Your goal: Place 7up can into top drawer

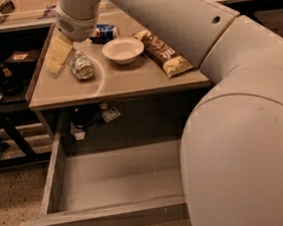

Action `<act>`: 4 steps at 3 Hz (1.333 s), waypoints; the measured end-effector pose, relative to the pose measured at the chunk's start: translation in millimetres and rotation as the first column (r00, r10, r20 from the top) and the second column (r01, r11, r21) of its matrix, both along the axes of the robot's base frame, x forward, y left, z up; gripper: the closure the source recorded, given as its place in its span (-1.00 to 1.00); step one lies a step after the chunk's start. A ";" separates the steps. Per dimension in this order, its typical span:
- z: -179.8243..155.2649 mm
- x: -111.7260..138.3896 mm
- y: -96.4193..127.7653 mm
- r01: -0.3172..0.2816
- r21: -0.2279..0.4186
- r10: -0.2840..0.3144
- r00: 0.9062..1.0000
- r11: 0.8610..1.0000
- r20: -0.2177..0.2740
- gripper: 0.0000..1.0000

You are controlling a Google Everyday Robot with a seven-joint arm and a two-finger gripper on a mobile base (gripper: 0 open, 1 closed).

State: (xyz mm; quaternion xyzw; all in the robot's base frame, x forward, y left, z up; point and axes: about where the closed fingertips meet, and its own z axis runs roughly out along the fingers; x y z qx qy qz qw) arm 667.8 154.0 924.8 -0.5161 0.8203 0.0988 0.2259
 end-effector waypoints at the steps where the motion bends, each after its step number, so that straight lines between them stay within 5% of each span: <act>1: -7.4 17.4 20.5 -0.006 0.008 0.006 1.000 1.000 -0.019 -1.00; 4: -17.6 67.7 56.2 0.010 0.013 -0.009 0.999 1.000 -0.044 -1.00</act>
Offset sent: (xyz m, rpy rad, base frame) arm 0.0705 0.0574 0.0096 0.0460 0.0304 0.0061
